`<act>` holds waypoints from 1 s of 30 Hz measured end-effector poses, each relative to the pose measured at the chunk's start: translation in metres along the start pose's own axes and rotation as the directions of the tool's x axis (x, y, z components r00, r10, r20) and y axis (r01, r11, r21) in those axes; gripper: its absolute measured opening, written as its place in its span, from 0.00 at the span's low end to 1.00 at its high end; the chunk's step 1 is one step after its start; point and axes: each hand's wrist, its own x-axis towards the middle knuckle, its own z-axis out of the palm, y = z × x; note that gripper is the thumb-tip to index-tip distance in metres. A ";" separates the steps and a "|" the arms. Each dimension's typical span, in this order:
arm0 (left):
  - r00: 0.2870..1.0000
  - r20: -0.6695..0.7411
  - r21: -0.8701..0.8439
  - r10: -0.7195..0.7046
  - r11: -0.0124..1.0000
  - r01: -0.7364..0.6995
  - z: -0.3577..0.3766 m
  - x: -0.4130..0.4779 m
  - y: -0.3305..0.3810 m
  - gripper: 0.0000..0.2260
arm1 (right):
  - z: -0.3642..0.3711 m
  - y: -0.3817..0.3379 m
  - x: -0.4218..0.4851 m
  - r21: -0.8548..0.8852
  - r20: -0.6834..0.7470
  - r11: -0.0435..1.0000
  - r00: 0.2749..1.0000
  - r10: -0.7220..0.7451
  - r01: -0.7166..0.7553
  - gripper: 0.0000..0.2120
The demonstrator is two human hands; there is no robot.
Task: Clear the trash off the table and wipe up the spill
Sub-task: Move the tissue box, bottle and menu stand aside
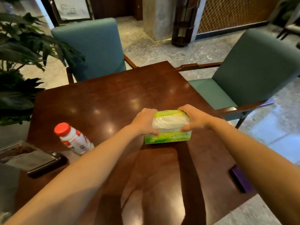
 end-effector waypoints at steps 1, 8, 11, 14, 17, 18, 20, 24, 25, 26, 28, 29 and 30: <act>1.000 0.003 0.007 0.029 1.000 -0.029 0.002 0.012 0.012 0.36 | -0.008 0.012 -0.007 -0.001 -0.018 1.000 1.000 0.023 -0.023 0.37; 0.964 0.124 0.067 0.236 0.967 -0.245 0.025 0.097 0.096 0.35 | -0.038 0.094 -0.062 0.027 -0.144 0.974 0.964 0.225 -0.224 0.39; 0.931 0.197 0.077 0.307 0.942 -0.327 0.035 0.127 0.124 0.35 | -0.036 0.124 -0.079 0.047 -0.208 0.952 0.929 0.305 -0.302 0.44; 0.893 0.252 0.090 0.372 0.910 -0.404 0.049 0.155 0.145 0.35 | -0.029 0.152 -0.092 0.080 -0.253 0.927 0.892 0.374 -0.366 0.46; 0.857 0.319 0.094 0.404 0.886 -0.453 0.066 0.180 0.160 0.37 | -0.020 0.170 -0.101 0.148 -0.289 0.900 0.852 0.437 -0.411 0.41; 0.847 0.339 0.099 0.410 0.880 -0.465 0.072 0.187 0.164 0.37 | -0.015 0.177 -0.102 0.164 -0.295 0.891 0.841 0.454 -0.423 0.41; 0.825 0.373 0.107 0.424 0.864 -0.493 0.082 0.199 0.171 0.37 | -0.007 0.186 -0.101 0.178 -0.299 0.873 0.821 0.487 -0.453 0.41; 0.778 0.426 0.121 0.462 0.823 -0.555 0.093 0.219 0.179 0.42 | 0.009 0.198 -0.098 0.243 -0.311 0.823 0.763 0.567 -0.513 0.45; 0.765 0.446 0.124 0.465 0.814 -0.567 0.093 0.224 0.180 0.44 | 0.011 0.201 -0.097 0.261 -0.314 0.816 0.755 0.576 -0.515 0.44; 0.753 0.469 0.127 0.461 0.808 -0.575 0.092 0.227 0.181 0.46 | 0.012 0.203 -0.097 0.268 -0.311 0.813 0.752 0.581 -0.517 0.43; 0.745 0.503 0.146 0.438 0.807 -0.573 0.091 0.229 0.181 0.48 | 0.015 0.204 -0.097 0.251 -0.304 0.815 0.757 0.578 -0.522 0.43; 0.744 0.511 0.151 0.430 0.808 -0.570 0.091 0.228 0.180 0.48 | 0.016 0.203 -0.097 0.248 -0.298 0.813 0.757 0.581 -0.527 0.44; 0.746 0.516 0.161 0.420 0.808 -0.566 0.091 0.226 0.179 0.48 | 0.016 0.201 -0.098 0.248 -0.287 0.809 0.757 0.587 -0.533 0.46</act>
